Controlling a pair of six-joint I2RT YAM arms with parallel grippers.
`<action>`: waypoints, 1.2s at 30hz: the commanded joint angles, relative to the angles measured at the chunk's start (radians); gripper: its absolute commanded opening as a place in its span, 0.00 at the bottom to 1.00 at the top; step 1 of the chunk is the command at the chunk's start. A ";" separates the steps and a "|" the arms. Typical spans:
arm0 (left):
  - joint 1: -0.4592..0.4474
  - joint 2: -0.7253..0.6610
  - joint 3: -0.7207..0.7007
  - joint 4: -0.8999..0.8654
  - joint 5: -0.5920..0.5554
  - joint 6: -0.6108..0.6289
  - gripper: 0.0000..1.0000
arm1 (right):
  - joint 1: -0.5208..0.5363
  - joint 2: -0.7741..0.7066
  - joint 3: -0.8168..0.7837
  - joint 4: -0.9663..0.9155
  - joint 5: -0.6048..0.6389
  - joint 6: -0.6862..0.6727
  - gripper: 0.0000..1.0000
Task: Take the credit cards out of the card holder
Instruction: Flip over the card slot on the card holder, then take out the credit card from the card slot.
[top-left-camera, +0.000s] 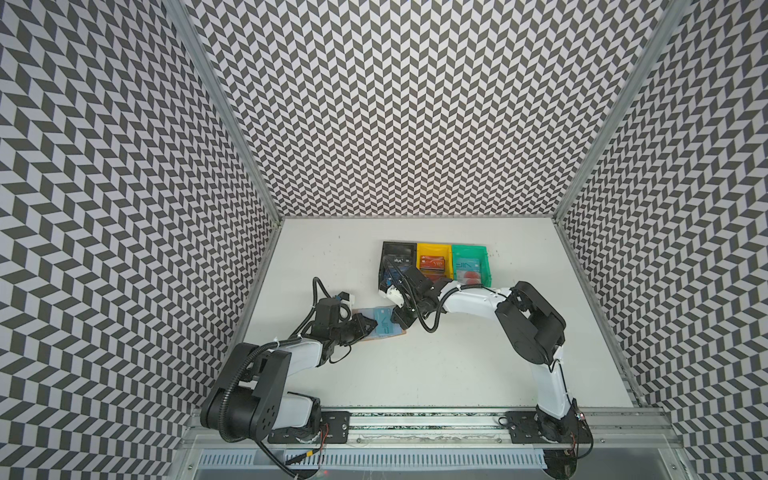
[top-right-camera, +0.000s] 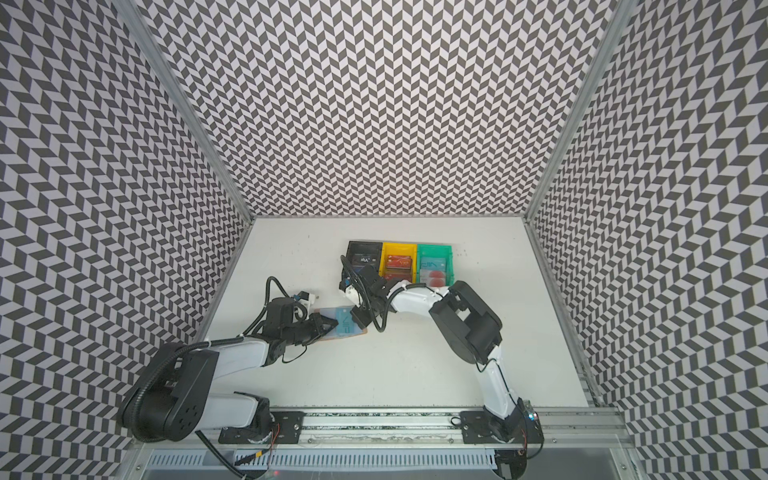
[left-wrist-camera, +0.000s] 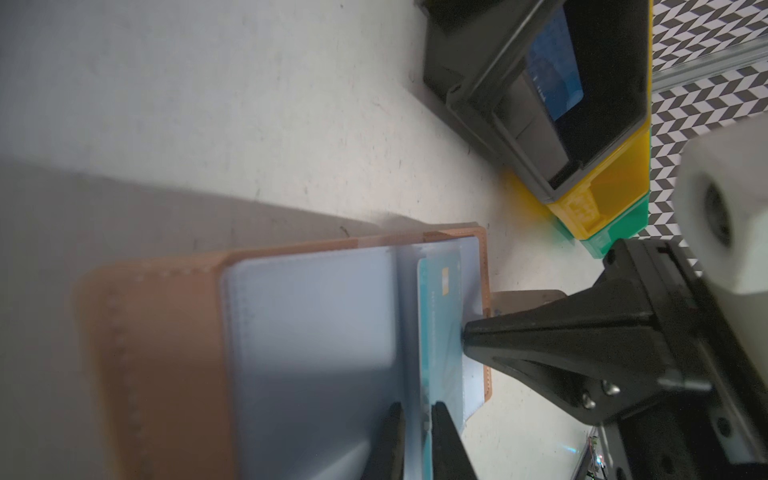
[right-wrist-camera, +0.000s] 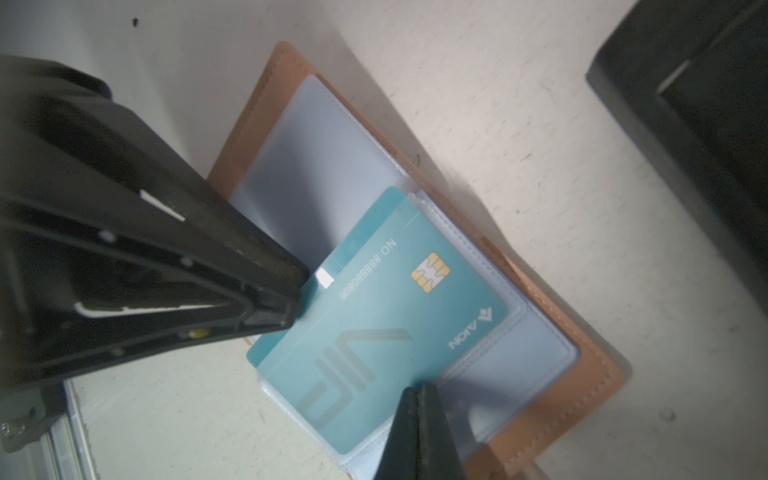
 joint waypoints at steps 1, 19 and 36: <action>0.005 0.021 0.001 0.046 0.021 0.014 0.15 | -0.007 0.034 -0.021 -0.030 0.000 -0.012 0.00; 0.005 0.059 -0.005 0.084 0.030 0.011 0.00 | -0.019 0.043 -0.023 -0.038 -0.008 -0.017 0.00; 0.039 0.006 -0.039 0.025 -0.018 0.019 0.00 | -0.043 0.043 -0.046 -0.044 -0.009 -0.011 0.00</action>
